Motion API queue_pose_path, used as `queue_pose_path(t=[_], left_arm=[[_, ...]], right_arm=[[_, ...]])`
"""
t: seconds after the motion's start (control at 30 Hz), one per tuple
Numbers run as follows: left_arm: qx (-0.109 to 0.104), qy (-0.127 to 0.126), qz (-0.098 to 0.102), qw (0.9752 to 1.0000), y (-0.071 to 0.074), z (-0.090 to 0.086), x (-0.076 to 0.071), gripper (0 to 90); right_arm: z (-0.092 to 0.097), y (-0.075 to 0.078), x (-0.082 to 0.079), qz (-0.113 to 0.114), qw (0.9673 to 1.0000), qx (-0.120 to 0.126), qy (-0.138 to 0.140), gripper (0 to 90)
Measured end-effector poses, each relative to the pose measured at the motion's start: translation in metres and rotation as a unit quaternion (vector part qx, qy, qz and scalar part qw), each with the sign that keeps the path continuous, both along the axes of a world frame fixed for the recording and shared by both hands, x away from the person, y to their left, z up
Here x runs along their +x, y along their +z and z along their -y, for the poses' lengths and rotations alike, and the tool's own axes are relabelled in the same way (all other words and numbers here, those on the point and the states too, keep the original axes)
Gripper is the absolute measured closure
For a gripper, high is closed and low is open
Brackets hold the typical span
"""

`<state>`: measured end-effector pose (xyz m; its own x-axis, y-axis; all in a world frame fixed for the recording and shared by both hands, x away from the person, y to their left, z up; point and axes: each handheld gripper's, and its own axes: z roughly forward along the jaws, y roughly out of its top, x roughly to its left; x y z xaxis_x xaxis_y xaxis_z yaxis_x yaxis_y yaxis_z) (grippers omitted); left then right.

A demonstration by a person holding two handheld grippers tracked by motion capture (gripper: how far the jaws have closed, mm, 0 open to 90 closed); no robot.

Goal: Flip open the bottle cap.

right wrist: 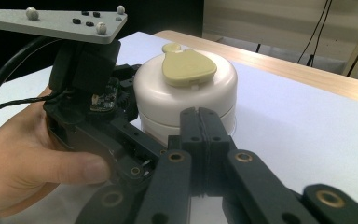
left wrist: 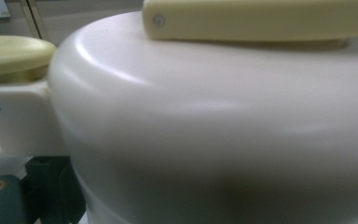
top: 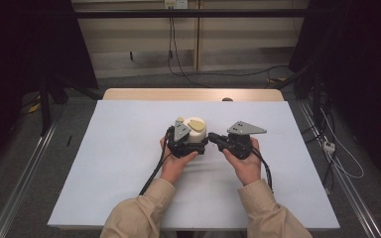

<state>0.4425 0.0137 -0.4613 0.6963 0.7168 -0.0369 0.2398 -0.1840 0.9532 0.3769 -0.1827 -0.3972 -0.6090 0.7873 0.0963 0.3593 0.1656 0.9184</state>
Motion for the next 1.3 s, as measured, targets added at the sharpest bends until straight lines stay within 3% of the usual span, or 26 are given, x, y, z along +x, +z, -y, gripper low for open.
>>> queue_pose_path(t=[1.3], left_arm=[[0.005,0.001,0.002,1.0000,0.000,0.000,0.000,5.0]], right_arm=[[-0.013,0.004,0.017,0.004,0.9998,-0.011,0.016,90.0]])
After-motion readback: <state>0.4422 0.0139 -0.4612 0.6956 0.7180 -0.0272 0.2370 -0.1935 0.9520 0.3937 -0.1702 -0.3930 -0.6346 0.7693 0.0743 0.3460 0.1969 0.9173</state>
